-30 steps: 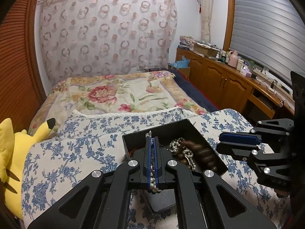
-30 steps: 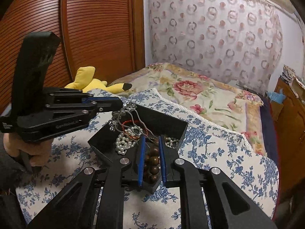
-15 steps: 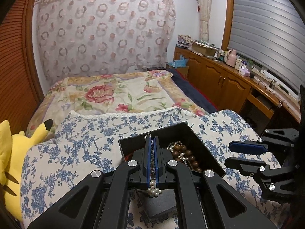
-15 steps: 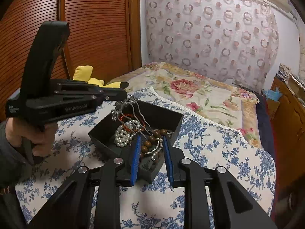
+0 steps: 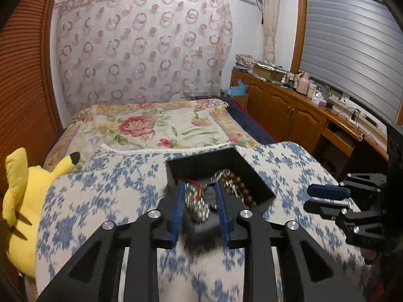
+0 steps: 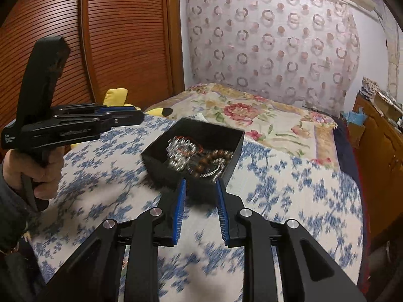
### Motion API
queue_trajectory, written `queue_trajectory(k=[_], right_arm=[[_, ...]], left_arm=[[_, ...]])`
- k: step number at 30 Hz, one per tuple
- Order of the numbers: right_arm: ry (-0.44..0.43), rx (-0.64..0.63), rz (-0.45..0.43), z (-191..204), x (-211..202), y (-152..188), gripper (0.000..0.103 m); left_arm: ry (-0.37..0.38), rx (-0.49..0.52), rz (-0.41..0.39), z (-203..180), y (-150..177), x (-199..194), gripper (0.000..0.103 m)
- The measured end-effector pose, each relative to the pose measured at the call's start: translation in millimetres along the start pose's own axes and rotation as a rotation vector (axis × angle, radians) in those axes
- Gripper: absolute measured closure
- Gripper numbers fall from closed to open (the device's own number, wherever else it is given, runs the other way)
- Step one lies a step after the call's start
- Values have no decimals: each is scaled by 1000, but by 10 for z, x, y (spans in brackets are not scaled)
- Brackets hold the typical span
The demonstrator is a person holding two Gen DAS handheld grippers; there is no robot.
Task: Organize jewelry
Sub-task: 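Move both grippers back to the jade bangle and green pendant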
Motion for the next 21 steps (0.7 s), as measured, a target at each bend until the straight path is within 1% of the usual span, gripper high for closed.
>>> queue_trajectory(k=[1, 2, 3, 7, 8, 9, 10, 12, 14, 15, 16, 17, 21], right_arm=[[-1, 3, 2, 23, -31, 42, 77], [-2, 9, 5, 49, -68, 103, 77], [-5, 14, 8, 66, -93, 150, 77], [-5, 26, 26, 147, -170, 345, 77], [-5, 32, 32, 159, -193, 399, 77], [-5, 37, 37, 169, -207, 450, 77], [-4, 40, 41, 177, -220, 495, 77], [2, 47, 51, 187, -251, 588, 77], [6, 58, 57, 181, -281, 674, 77], [8, 64, 60, 173, -291, 710, 73], [10, 72, 65, 171, -307, 764, 68], [11, 78, 68, 168, -312, 795, 59], [6, 79, 97, 231, -298, 950, 58]], left_arm=[[-4, 2, 2, -15, 55, -53, 78], [-3, 2, 5, -33, 124, -115, 74], [-1, 2, 7, -42, 186, -171, 67], [1, 0, 12, -99, 409, -373, 50], [1, 2, 14, -122, 471, -422, 42], [1, 4, 12, -139, 521, -463, 37], [2, 6, 11, -150, 553, -484, 35], [-3, 12, 21, -176, 647, -516, 20], [-22, 26, 21, -205, 729, -548, 12], [-27, 29, 24, -218, 749, -547, 8], [-30, 30, 30, -220, 788, -558, 8], [-30, 29, 36, -228, 830, -563, 8], [-32, 21, 59, -248, 954, -571, 8]])
Point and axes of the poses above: each gripper's, at about its wrist camera, not at the fingertips, and x roughly the way its jaws point, z to its left, y to its underside, the point moved 5 cm from there along x, roughly the way its jaws point, and after that the axes turned 8 degrees about y, right-handed, at the moved point
